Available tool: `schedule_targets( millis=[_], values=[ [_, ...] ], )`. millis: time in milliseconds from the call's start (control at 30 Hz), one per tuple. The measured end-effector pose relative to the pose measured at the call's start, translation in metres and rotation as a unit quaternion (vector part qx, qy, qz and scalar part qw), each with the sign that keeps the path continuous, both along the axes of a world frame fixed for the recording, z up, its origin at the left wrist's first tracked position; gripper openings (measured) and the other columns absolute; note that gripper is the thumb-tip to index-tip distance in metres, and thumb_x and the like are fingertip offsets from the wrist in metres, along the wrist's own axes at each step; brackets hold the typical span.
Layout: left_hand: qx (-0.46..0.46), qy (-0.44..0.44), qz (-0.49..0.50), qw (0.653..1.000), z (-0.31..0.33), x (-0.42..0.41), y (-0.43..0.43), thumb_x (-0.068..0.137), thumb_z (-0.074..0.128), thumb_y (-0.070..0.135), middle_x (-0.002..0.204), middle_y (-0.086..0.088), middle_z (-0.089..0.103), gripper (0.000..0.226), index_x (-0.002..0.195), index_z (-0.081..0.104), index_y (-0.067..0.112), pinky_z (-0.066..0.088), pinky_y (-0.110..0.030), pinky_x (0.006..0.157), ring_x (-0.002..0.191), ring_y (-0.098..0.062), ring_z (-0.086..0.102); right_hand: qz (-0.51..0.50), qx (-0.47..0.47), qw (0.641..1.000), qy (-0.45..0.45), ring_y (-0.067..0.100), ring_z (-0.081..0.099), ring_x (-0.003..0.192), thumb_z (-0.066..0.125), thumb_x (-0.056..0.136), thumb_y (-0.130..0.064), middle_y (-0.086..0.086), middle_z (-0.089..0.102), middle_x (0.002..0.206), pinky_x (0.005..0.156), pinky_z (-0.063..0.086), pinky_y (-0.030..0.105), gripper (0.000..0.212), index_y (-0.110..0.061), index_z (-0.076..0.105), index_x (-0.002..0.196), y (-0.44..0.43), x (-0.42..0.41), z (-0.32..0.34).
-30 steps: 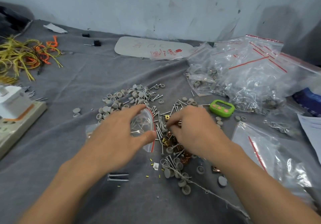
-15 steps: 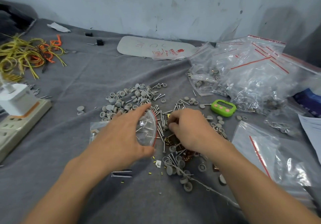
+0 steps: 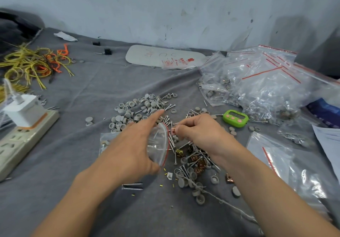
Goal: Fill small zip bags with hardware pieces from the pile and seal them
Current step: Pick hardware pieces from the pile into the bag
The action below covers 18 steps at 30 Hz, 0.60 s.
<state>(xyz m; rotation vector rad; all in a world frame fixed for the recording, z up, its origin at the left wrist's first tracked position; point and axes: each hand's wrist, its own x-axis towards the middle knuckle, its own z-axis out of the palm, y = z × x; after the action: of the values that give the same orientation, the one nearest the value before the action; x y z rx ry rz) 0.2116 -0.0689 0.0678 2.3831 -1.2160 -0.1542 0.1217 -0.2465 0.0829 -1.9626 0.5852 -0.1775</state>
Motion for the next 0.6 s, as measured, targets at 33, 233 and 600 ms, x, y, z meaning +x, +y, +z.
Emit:
schedule_targets(
  millis=[33,233,600],
  values=[
    [-0.025,0.009,0.010,1.000,0.000,0.000,0.000,0.052,0.086,0.040,0.140,0.017,0.050,0.132,0.149,-0.001,0.061,0.044,-0.029,0.101,0.127,-0.012,0.048,0.003,-0.046,0.999,0.012,-0.003,0.057,0.051,0.073,0.091,-0.019,-0.008,0.070,0.060,0.056,0.044,0.016,0.029,-0.024,0.076,0.063,0.003,0.001,0.000],
    [-0.141,0.045,0.018,0.989,0.002,-0.004,-0.002,0.046,0.072,0.055,0.099,0.029,0.063,0.107,0.143,0.028,0.061,0.041,-0.011,0.074,0.087,0.009,0.059,0.081,-0.030,0.996,-0.024,0.017,0.072,0.075,0.078,0.087,-0.023,0.006,0.078,0.079,0.081,0.062,0.045,0.007,-0.017,0.082,0.086,0.030,0.016,0.002],
    [-0.210,0.013,0.089,0.973,0.000,0.001,0.006,0.062,0.085,0.031,0.095,0.042,0.054,0.095,0.143,0.040,0.055,0.034,0.001,0.078,0.096,0.005,0.059,0.076,-0.263,0.962,0.012,-0.006,0.058,0.051,0.080,0.080,-0.024,-0.022,0.065,0.054,0.050,0.036,0.006,0.013,-0.036,0.081,0.077,-0.014,-0.026,0.025]
  ],
)
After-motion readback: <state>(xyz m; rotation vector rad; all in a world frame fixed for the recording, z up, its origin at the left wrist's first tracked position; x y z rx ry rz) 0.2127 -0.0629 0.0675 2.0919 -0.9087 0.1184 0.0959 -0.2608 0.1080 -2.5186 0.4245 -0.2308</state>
